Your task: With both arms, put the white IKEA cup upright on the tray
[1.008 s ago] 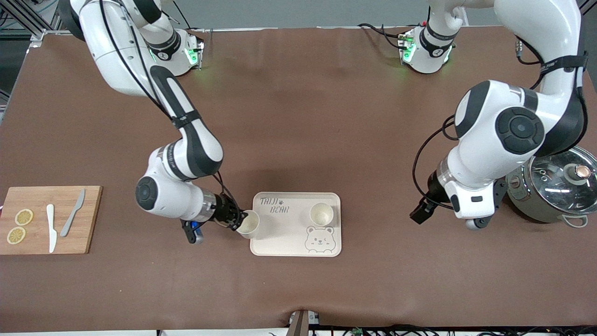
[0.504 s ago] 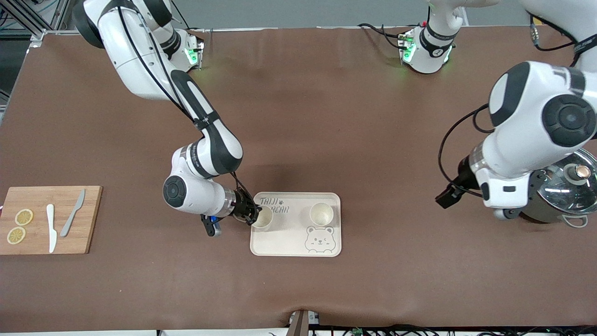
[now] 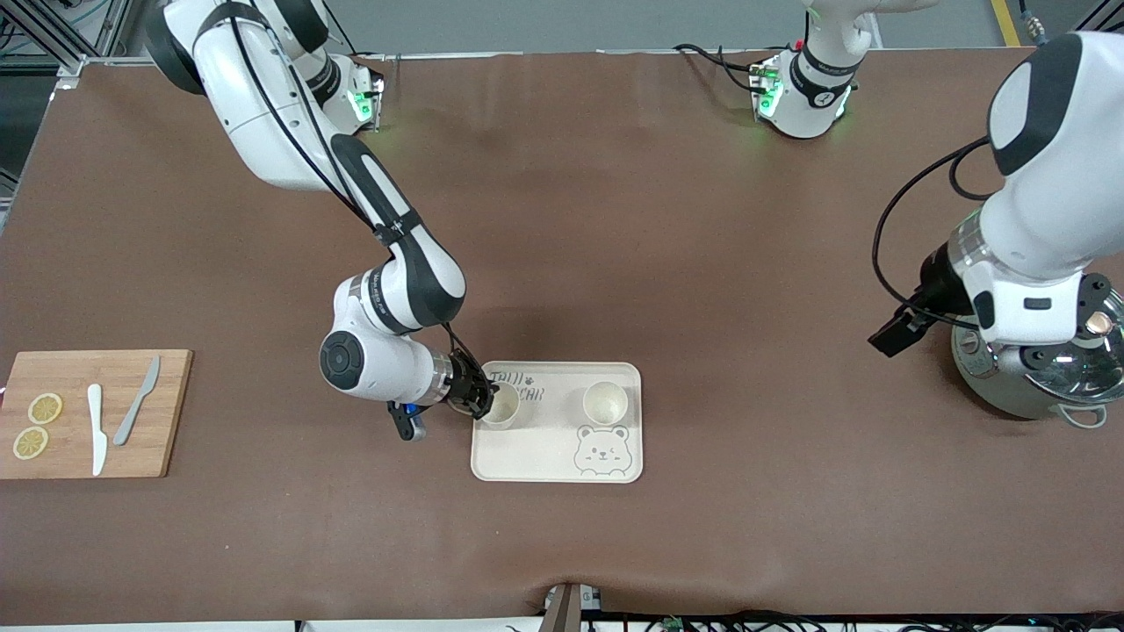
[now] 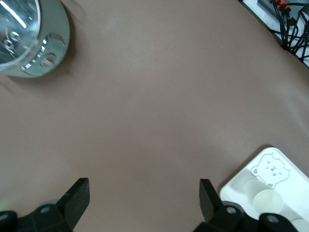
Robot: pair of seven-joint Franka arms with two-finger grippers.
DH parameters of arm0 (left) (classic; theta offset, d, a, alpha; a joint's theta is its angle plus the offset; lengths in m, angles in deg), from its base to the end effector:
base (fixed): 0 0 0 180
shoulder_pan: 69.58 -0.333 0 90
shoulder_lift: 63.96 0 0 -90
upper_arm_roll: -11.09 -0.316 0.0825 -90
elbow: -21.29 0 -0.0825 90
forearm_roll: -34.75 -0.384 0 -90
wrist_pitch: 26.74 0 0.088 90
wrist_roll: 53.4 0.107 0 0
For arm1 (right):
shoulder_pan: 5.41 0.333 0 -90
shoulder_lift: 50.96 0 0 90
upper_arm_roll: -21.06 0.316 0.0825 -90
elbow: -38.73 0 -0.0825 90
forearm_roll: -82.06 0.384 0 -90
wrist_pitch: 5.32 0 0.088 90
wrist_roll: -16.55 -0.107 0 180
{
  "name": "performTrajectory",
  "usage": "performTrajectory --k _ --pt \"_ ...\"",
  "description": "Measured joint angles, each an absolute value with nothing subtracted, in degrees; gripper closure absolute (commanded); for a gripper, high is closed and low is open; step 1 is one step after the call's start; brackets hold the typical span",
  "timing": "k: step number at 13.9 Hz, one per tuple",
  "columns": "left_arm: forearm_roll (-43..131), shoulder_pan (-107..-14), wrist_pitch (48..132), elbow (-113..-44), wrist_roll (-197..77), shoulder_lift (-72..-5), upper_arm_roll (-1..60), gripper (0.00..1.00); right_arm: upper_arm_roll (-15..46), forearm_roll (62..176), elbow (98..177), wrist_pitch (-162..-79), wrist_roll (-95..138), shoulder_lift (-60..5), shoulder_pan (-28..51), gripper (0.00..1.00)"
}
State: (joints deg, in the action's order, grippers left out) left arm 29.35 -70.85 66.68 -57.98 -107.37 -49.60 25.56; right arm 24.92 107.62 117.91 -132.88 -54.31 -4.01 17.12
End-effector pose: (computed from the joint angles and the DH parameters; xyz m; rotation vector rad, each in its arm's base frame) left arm 0.6223 -0.1159 0.5736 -2.9205 -1.0890 -0.0329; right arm 0.6606 0.3310 0.2280 -2.4328 1.4410 0.4131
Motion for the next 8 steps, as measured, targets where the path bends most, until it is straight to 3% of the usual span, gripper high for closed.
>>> performTrajectory --k 1,8 --pt "29.6 -71.8 66.6 -59.1 -105.4 -50.8 25.6 0.0 24.9 107.6 117.9 -132.8 -54.3 -4.0 17.2 0.0" --pt "30.1 -76.0 66.9 -67.5 -92.3 -56.7 25.6 0.0 24.2 104.4 117.3 -132.7 -54.5 -4.3 17.4 0.0"
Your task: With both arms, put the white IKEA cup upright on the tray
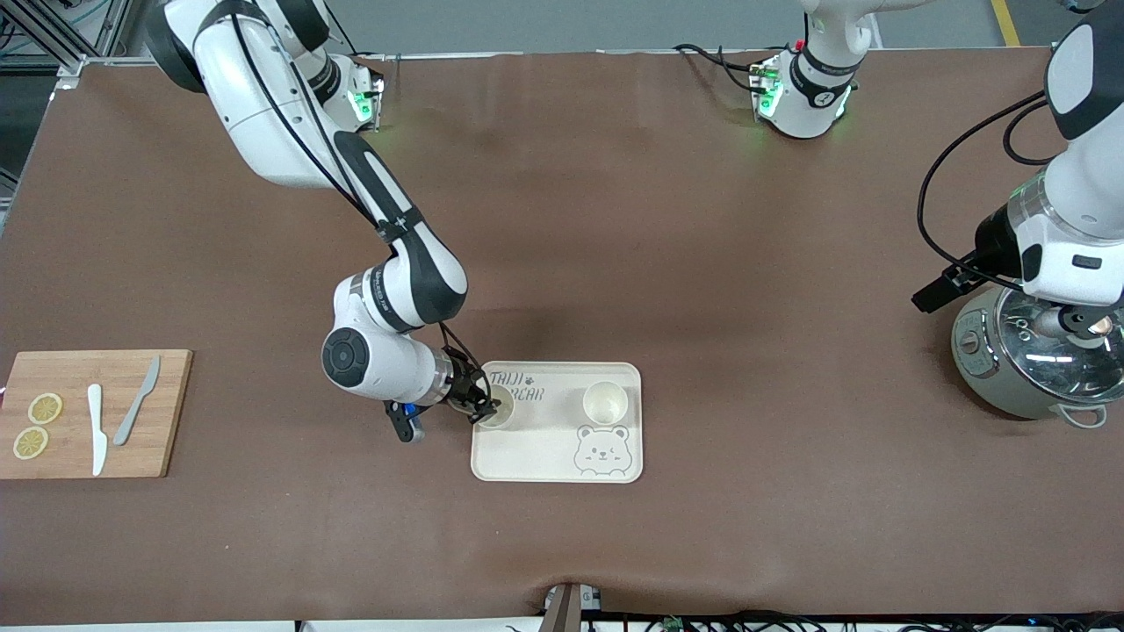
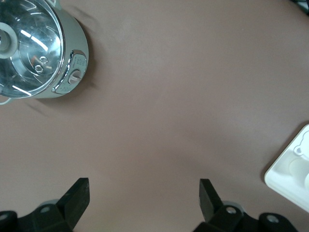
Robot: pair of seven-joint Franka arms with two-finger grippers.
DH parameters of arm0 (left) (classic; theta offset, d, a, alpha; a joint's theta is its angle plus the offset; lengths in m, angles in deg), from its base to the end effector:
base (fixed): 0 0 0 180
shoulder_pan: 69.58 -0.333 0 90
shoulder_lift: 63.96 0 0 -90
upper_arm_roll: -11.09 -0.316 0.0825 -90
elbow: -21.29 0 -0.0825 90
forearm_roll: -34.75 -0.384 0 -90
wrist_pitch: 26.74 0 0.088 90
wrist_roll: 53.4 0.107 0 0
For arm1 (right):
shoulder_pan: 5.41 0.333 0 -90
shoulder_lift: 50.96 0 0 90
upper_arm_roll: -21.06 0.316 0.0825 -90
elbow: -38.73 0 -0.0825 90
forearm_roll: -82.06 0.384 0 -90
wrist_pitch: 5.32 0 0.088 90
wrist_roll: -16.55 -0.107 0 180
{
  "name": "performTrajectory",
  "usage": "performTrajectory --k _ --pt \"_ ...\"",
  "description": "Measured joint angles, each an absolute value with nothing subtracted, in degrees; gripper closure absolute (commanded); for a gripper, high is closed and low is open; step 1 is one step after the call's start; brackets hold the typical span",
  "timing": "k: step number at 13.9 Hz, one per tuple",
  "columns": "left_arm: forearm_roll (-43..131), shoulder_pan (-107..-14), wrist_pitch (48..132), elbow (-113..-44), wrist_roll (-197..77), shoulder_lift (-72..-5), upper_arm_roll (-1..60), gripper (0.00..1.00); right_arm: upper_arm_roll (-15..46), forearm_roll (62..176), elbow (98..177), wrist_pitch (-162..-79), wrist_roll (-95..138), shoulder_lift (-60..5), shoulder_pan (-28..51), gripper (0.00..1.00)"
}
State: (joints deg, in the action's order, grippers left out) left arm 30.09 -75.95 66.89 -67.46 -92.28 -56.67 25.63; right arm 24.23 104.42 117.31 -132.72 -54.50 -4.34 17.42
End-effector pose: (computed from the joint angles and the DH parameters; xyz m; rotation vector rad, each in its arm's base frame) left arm 0.5913 -0.0678 0.5694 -2.9735 -0.8080 0.0234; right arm 0.6649 0.3278 0.2357 -2.4828 1.4182 0.3473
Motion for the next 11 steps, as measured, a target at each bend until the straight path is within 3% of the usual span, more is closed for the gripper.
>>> performTrajectory --k 7,11 --pt "30.4 -75.9 74.4 -80.4 -85.6 -64.6 25.9 0.0 23.9 104.1 115.6 -126.6 -59.4 -5.9 17.4 0.0" --pt "32.3 -76.1 74.9 -81.6 -78.4 -67.1 25.8 0.0 24.0 104.0 109.9 -121.1 -58.8 -6.8 15.0 0.0"
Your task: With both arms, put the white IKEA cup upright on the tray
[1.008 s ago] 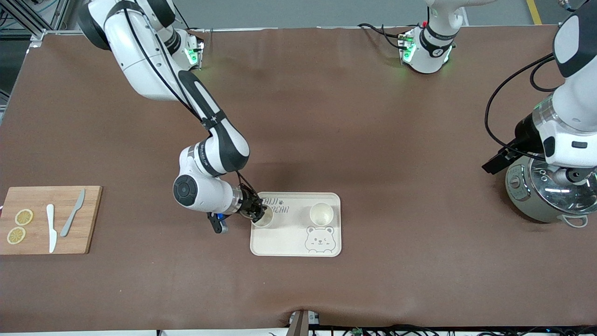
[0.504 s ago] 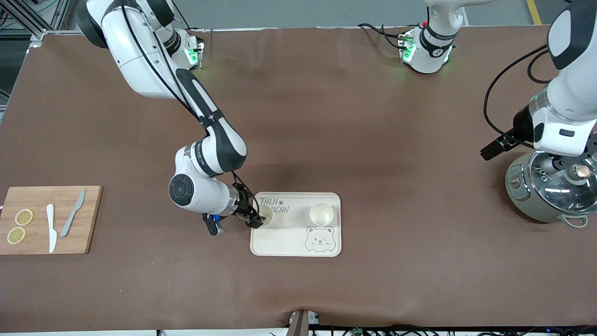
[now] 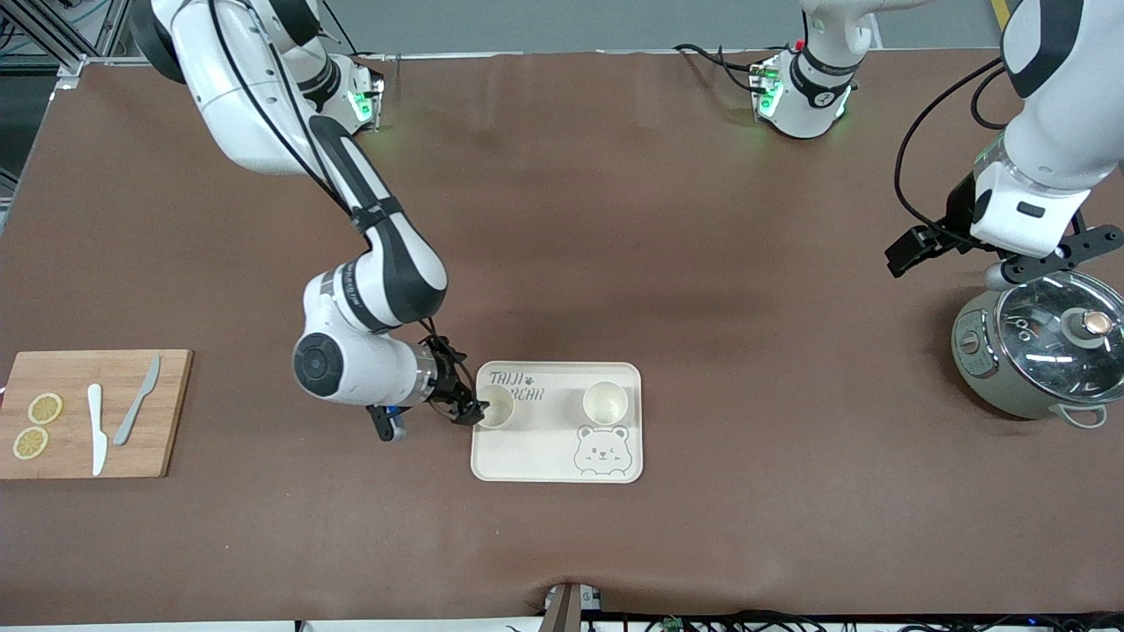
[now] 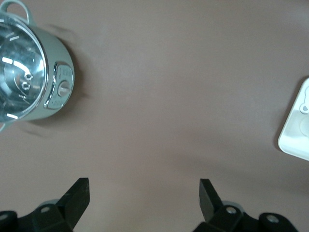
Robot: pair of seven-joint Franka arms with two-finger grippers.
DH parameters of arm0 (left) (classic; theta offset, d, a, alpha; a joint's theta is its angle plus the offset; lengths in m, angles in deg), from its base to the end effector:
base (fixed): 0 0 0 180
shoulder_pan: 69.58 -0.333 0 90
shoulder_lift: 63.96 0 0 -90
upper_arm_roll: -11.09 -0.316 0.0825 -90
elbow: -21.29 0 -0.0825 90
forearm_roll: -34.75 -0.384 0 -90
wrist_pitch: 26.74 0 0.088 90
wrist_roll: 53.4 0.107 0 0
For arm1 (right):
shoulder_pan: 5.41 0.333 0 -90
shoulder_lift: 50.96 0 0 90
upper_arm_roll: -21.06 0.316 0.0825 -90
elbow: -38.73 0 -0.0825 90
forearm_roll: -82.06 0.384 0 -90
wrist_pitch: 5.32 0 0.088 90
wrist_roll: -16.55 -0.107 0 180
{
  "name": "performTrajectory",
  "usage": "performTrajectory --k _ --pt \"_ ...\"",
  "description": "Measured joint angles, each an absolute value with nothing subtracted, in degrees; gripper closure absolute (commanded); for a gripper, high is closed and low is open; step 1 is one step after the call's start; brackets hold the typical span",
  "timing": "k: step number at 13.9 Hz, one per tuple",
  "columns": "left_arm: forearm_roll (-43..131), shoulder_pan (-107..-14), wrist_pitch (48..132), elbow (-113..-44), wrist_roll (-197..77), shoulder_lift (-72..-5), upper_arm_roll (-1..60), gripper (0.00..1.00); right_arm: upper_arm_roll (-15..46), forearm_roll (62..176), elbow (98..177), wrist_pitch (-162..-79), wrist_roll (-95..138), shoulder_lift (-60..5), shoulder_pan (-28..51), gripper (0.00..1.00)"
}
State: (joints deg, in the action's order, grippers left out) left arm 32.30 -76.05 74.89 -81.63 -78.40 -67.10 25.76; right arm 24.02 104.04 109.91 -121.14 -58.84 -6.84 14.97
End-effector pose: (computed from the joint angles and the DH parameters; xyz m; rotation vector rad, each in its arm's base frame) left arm 0.5438 -0.0776 0.5641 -3.0645 -0.4403 -0.0699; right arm 0.6865 0.3088 0.3118 -2.4430 1.4824 0.4099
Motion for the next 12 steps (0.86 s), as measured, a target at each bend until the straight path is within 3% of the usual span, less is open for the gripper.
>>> performTrajectory --k 6,12 --pt "32.3 -76.6 75.5 -80.0 -69.4 -67.2 25.4 0.0 23.9 102.4 104.8 -118.0 -57.1 -11.2 10.2 0.0" --pt "32.3 -77.2 75.2 -77.1 -64.5 -66.0 25.4 0.0 23.6 101.2 104.6 -101.4 -41.2 -19.3 1.1 0.0"
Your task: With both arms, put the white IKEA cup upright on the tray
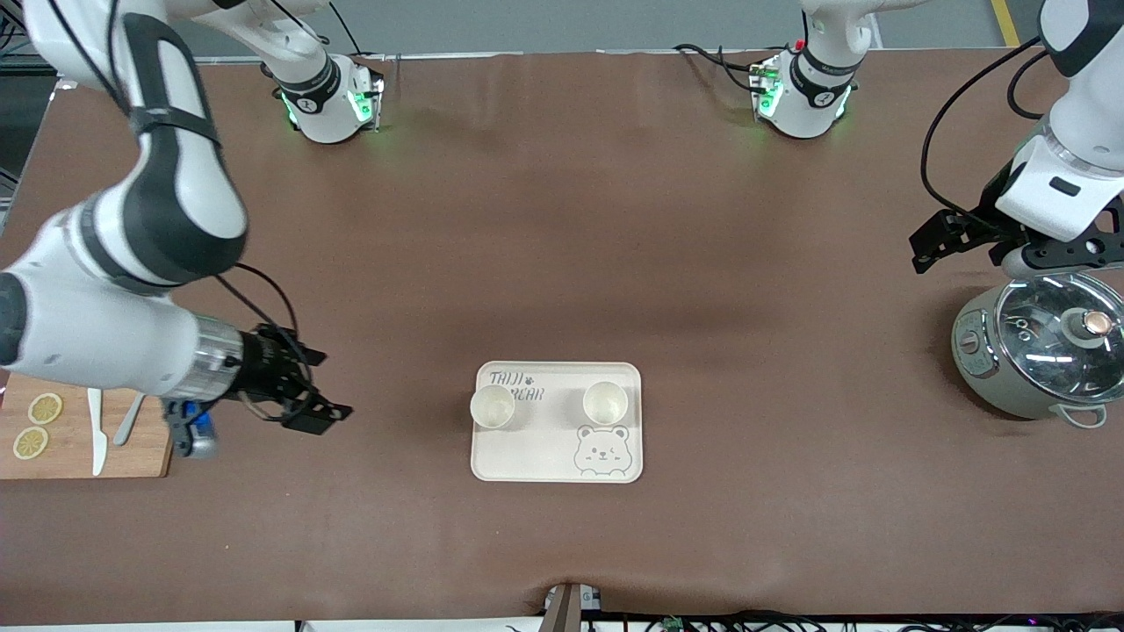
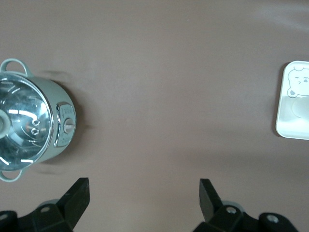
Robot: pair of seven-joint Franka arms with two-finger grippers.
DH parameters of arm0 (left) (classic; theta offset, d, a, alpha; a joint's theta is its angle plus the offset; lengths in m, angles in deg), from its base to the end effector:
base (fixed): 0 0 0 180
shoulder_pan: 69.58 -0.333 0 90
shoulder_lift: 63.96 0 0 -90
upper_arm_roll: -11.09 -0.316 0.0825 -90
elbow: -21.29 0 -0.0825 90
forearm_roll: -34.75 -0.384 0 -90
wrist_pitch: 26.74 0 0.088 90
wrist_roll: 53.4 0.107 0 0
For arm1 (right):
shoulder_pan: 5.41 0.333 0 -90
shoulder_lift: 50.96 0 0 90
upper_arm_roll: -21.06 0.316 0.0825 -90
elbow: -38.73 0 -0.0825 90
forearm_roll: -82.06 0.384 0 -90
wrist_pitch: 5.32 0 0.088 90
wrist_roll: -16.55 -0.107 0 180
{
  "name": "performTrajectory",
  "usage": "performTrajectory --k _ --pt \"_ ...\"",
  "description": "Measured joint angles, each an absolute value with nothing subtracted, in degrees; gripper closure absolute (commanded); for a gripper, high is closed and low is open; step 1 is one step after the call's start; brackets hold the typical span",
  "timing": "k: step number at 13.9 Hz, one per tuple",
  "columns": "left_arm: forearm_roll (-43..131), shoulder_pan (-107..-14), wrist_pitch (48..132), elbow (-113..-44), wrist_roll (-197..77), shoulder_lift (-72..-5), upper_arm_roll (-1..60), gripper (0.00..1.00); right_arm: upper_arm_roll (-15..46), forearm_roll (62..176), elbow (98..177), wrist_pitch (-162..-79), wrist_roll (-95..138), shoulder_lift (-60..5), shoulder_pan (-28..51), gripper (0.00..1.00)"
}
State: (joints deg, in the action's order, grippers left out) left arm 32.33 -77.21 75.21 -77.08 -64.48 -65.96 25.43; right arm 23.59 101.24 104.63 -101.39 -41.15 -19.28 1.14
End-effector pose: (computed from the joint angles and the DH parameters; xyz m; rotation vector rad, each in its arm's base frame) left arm 0.5568 -0.0640 0.5926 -3.1008 -0.1074 -0.1598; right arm 0.7010 0.1360 0.4868 -2.5621 1.2298 0.3111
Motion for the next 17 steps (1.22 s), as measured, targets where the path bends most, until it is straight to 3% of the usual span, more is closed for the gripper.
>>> performTrajectory --k 4,10,13,17 --pt "32.3 -77.2 73.4 -73.3 -63.5 -63.9 25.4 0.0 23.6 92.7 104.7 -92.9 -22.2 -23.8 -4.9 0.0" --pt "28.7 -72.2 70.8 -71.3 -61.6 -62.9 21.3 0.0 23.5 88.9 112.2 -89.8 -2.3 -36.4 -11.2 0.0" --pt "28.6 -68.5 69.1 -70.8 -58.6 -63.1 16.2 0.0 24.4 87.1 117.4 -89.5 0.5 -42.6 -10.4 0.0" --pt "28.6 -68.5 68.8 -70.1 -56.9 -63.7 14.8 0.0 25.3 85.9 123.0 -90.3 2.6 -46.8 -6.7 0.0"
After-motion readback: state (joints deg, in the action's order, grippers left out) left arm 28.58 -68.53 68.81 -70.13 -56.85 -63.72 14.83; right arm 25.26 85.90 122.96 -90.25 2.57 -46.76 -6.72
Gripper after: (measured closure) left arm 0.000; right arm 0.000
